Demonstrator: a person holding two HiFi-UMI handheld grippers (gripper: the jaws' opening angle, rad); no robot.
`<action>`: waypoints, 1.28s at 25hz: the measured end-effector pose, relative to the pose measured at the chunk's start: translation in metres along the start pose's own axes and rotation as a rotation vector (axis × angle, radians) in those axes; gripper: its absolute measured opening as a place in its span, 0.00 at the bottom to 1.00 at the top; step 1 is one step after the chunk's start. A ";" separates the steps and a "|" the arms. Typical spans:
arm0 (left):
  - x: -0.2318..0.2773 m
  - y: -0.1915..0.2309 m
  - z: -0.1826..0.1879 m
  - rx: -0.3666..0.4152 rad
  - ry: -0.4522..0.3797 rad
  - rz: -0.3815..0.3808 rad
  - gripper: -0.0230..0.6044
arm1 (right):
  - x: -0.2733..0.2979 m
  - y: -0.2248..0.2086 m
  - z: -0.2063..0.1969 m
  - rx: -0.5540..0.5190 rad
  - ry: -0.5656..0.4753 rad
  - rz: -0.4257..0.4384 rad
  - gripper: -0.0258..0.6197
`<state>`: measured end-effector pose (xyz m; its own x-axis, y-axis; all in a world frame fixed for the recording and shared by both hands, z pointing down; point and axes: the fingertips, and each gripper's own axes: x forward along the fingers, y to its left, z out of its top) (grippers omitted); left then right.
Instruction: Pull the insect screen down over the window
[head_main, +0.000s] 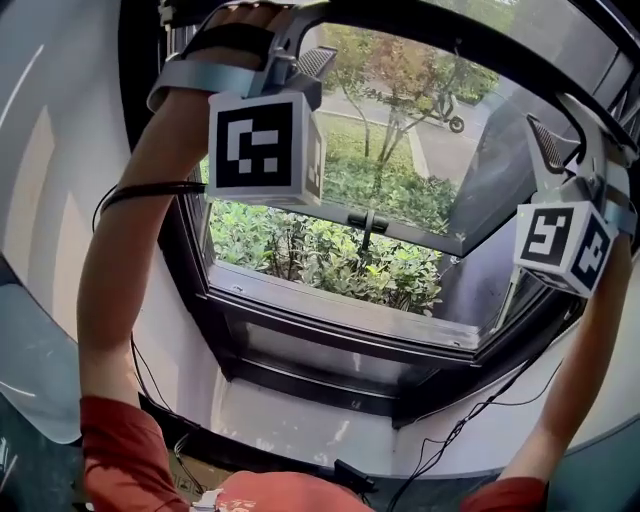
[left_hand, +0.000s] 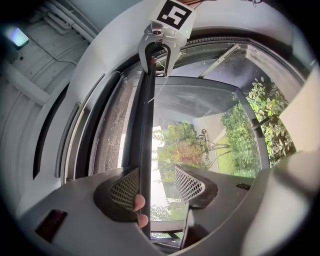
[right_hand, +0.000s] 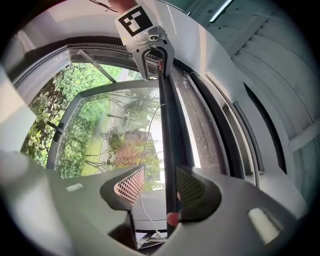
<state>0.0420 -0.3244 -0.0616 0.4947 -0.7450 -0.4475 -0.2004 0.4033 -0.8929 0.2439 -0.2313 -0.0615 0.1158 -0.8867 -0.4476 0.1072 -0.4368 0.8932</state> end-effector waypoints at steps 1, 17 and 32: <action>-0.002 -0.005 0.001 -0.005 -0.006 -0.005 0.39 | -0.003 0.006 -0.001 -0.001 0.003 0.009 0.36; -0.043 -0.079 0.010 -0.022 -0.027 -0.106 0.39 | -0.045 0.076 0.001 0.072 0.002 0.080 0.36; -0.078 -0.137 0.015 -0.030 -0.033 -0.159 0.38 | -0.081 0.137 0.005 0.120 0.016 0.163 0.36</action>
<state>0.0431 -0.3138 0.0969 0.5495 -0.7801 -0.2993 -0.1422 0.2656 -0.9535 0.2439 -0.2206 0.0977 0.1376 -0.9452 -0.2961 -0.0324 -0.3030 0.9524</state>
